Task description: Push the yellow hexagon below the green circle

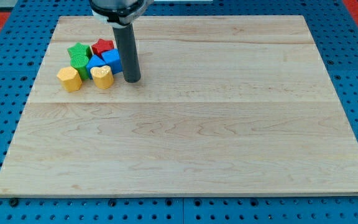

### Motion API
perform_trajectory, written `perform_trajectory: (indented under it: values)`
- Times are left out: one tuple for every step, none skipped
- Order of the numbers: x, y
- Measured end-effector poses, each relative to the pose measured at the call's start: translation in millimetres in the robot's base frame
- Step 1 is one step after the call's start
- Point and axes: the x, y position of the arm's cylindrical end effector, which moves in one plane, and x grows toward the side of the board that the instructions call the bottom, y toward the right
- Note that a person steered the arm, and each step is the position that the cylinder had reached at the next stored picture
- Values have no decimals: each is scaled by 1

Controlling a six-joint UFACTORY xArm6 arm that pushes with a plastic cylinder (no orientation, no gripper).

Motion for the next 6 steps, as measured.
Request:
perform_trajectory:
  values:
    - [18,17]
    - [60,-22]
    - [53,-119]
    - [9,-164]
    - [11,-150]
    - [20,-123]
